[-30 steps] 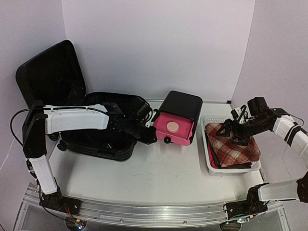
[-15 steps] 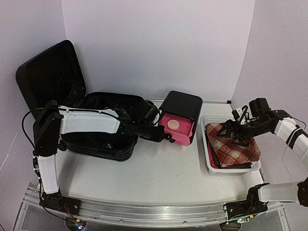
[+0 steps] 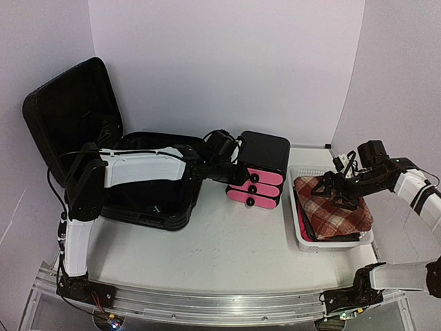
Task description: Open, take out, and arrange the luggage
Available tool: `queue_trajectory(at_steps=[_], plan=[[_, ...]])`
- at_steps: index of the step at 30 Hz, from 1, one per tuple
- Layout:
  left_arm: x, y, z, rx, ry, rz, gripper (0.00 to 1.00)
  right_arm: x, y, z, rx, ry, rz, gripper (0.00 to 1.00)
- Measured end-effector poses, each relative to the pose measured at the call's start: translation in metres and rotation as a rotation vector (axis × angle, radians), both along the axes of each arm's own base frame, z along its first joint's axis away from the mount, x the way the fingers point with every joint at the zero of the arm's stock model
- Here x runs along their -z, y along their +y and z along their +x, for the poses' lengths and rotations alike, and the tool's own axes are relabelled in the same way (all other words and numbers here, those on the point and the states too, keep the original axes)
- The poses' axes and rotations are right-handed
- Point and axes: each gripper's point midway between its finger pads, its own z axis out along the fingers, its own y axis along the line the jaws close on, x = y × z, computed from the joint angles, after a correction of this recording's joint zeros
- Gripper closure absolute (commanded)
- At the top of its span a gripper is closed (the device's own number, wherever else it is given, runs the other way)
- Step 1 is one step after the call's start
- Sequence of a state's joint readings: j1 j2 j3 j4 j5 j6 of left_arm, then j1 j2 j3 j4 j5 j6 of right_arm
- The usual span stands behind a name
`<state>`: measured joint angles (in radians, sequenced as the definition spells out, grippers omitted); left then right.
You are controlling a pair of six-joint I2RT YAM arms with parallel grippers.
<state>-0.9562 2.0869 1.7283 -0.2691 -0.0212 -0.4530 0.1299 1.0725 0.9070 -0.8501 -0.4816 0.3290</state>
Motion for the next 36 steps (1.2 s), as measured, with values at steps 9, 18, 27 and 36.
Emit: queue_trajectory(at_steps=[9,18,27,36], plan=[[0.010,-0.003,0.022,-0.006,-0.017,0.022,0.56,-0.005,0.000,-0.003,0.001,-0.015,0.003,0.02],[0.024,0.016,0.004,0.037,-0.030,0.081,0.21,-0.004,-0.001,-0.006,0.001,-0.008,0.001,0.02],[0.009,0.026,-0.049,0.134,-0.070,0.010,0.17,0.005,-0.001,-0.005,-0.002,0.028,-0.005,0.02],[0.048,-0.004,-0.024,0.081,-0.094,-0.098,0.18,0.003,-0.001,-0.006,0.001,0.020,-0.002,0.02]])
